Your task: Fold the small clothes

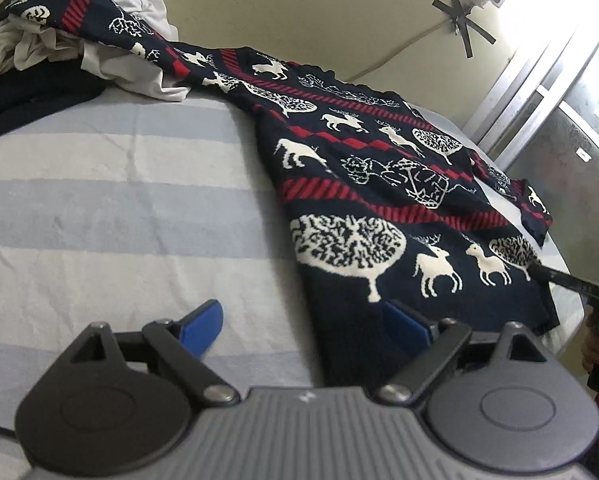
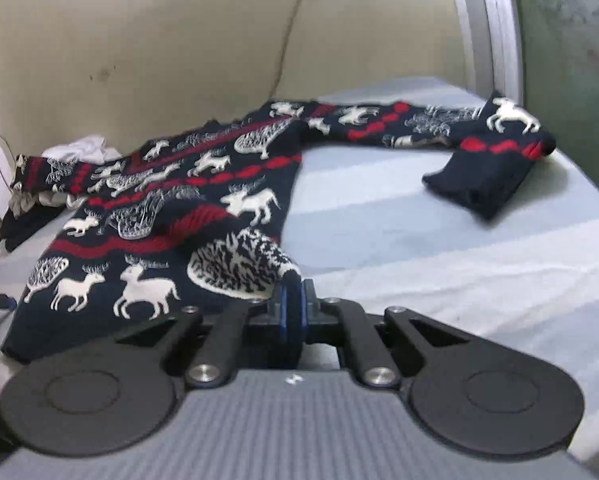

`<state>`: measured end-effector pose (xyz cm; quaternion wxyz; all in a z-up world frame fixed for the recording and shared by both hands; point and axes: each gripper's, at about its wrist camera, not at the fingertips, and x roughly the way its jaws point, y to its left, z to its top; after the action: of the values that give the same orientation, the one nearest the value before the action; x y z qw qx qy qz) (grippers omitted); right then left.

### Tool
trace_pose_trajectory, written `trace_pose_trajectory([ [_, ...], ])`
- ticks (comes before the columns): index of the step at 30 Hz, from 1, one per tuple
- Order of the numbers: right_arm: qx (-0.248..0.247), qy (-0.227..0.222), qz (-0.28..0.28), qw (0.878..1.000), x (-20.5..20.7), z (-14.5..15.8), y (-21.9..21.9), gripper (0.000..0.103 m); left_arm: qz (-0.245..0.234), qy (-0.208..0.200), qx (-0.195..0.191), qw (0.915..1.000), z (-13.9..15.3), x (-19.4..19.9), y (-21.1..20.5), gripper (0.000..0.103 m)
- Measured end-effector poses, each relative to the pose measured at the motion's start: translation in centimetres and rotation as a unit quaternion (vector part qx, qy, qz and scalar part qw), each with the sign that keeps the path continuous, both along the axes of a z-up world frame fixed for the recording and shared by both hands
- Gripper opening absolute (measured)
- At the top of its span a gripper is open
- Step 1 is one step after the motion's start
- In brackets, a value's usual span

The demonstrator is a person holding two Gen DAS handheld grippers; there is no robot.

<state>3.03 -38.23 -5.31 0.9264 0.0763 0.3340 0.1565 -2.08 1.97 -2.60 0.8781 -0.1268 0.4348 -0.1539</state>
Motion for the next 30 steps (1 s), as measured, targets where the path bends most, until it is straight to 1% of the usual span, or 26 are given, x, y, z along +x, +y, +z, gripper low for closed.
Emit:
trace_pose_trajectory([
  [1,-0.010,-0.005,0.007,1.000,-0.2,0.0,0.4,0.013,-0.002,0.002,-0.002,1.0000,0.0,0.0,-0.1,0.090],
  [2,-0.018,-0.008,0.011,1.000,-0.4,0.0,0.5,0.015,-0.003,0.002,-0.004,1.0000,0.0,0.1,-0.3,0.090],
  [4,-0.018,-0.008,0.012,1.000,-0.6,-0.2,0.4,0.017,-0.007,0.001,-0.001,1.0000,0.0,0.1,-0.9,0.085],
  [5,-0.008,-0.004,0.011,1.000,-0.5,-0.2,0.1,0.018,-0.010,-0.003,0.005,0.9999,-0.1,0.0,-1.2,0.072],
  [6,0.003,0.000,0.012,1.000,-0.6,-0.2,-0.2,0.020,-0.014,-0.008,0.015,0.9998,0.0,-0.1,-1.6,0.046],
  [7,0.011,0.004,0.014,1.000,-0.6,-0.2,-0.4,0.020,-0.025,-0.008,0.023,0.9994,-0.1,-0.1,-2.2,0.028],
  [8,0.013,0.007,0.018,1.000,-0.7,-0.3,-0.3,0.017,-0.032,0.001,0.021,0.9993,-0.2,0.1,-2.4,0.008],
  [9,0.022,0.011,0.024,0.999,-0.6,-0.3,-0.1,0.011,-0.031,0.003,0.017,0.9994,-0.2,0.1,-2.2,0.006],
  [11,0.049,0.006,0.038,0.998,-0.9,0.8,-0.3,0.011,-0.038,0.007,0.012,0.9992,0.4,-0.2,-1.9,0.006],
  [13,0.063,-0.011,0.059,0.996,-1.7,2.8,-0.2,0.010,-0.051,-0.006,-0.003,0.9987,2.4,-1.3,-1.0,0.006],
  [14,0.061,-0.017,0.070,0.995,-2.0,3.7,0.0,0.010,-0.057,-0.022,0.002,0.9981,3.9,-2.3,-0.5,0.006],
  [15,0.052,-0.017,0.081,0.995,-2.3,4.2,0.3,0.010,-0.060,-0.035,0.014,0.9975,5.0,-3.2,-0.1,0.006],
  [16,0.040,-0.012,0.093,0.995,-2.3,4.3,0.7,0.009,-0.058,-0.043,0.034,0.9968,6.0,-4.1,0.2,0.006],
  [17,0.024,0.001,0.108,0.994,-2.3,4.0,1.2,0.009,-0.055,-0.041,0.049,0.9964,6.4,-4.5,0.4,0.006],
  [18,0.002,0.018,0.118,0.993,-2.1,3.3,1.8,0.009,-0.052,-0.033,0.062,0.9962,6.3,-4.8,0.5,0.006],
  [20,-0.052,0.057,0.119,0.990,-1.5,1.1,2.9,0.009,-0.051,-0.001,0.077,0.9957,4.8,-4.7,0.5,0.006],
  [21,-0.061,0.068,0.116,0.989,-1.2,0.4,3.0,0.011,-0.051,0.019,0.081,0.9952,3.8,-4.4,0.3,0.006],
  [22,-0.049,0.062,0.114,0.990,-1.1,0.5,2.7,0.016,-0.051,0.046,0.085,0.9940,2.5,-4.0,0.1,0.006],
  [23,-0.047,0.063,0.106,0.991,-0.9,0.9,2.4,0.020,-0.056,0.062,0.088,0.9926,1.6,-3.6,-0.1,0.008],
  [24,-0.045,0.056,0.097,0.993,-0.8,1.3,2.1,0.030,-0.059,0.063,0.093,0.9920,1.2,-3.5,0.0,0.010],
  [25,-0.038,0.037,0.092,0.994,-0.9,2.1,1.7,0.038,-0.060,0.052,0.094,0.9924,1.6,-3.6,0.0,0.010],
  [26,-0.035,0.020,0.090,0.995,-1.0,2.8,1.4,0.040,-0.060,0.040,0.094,0.9930,2.2,-3.4,0.3,0.013],
  [27,-0.033,0.008,0.088,0.996,-1.0,3.4,1.2,0.040,-0.054,0.021,0.094,0.9939,3.0,-3.4,0.7,0.022],
  [29,-0.025,-0.018,0.085,0.996,-0.7,4.5,1.4,0.040,-0.028,-0.024,0.087,0.9955,4.9,-2.9,1.6,0.035],
  [30,-0.014,-0.026,0.086,0.996,-0.2,4.8,1.7,0.041,-0.016,-0.043,0.077,0.9960,5.6,-2.6,1.9,0.036],
])
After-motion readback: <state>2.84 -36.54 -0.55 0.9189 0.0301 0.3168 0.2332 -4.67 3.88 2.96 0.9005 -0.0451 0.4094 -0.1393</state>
